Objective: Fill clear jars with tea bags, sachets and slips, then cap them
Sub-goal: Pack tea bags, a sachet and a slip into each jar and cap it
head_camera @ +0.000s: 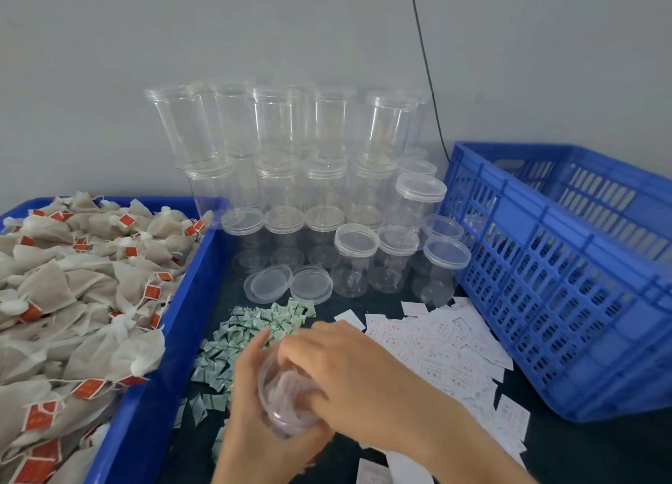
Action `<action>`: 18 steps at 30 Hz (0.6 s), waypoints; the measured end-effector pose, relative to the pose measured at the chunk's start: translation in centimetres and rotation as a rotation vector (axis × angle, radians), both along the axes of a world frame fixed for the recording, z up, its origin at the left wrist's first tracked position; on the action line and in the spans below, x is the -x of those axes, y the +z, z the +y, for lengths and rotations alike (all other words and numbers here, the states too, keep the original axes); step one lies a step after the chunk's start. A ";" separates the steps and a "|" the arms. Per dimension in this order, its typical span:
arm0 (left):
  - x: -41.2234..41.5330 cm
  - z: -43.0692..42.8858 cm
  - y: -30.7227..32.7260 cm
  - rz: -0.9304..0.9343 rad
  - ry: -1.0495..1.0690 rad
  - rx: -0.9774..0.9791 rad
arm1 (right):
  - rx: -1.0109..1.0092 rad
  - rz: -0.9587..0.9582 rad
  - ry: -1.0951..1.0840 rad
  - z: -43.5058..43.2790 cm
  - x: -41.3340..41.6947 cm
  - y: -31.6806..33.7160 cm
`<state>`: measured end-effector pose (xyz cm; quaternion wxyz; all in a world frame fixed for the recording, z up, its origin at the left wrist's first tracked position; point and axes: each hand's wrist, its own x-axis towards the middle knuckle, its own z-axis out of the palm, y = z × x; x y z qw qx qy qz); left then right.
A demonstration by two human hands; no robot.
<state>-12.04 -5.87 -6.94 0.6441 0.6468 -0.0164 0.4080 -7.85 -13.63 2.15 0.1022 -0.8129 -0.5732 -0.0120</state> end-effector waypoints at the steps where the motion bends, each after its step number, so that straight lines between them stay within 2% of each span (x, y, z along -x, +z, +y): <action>1: 1.0 0.8 0.5 0.105 -0.095 -0.082 | 0.118 0.059 0.056 -0.7 -0.5 0.2; 3: 1.8 1.3 1.5 0.212 -0.124 -0.191 | 0.036 0.068 0.008 -2.8 -1.9 0.0; 5: 0.4 0.2 2.9 0.287 -0.158 -0.220 | -0.018 0.095 -0.106 -4.2 -2.5 0.9; 7: -1.0 -0.5 4.3 0.307 -0.278 -0.204 | -0.107 0.164 -0.193 -5.7 -2.8 3.1; 10: -2.5 -1.7 6.0 0.269 -0.396 -0.239 | 0.007 0.006 -0.352 -8.8 -3.7 5.3; 13: -3.7 -4.7 7.8 0.226 -0.457 -0.288 | 0.188 0.047 -0.430 -11.4 -4.2 7.2; 18: -6.2 -9.2 10.0 0.196 -0.493 -0.200 | 0.042 0.122 -0.509 -14.7 -6.1 10.9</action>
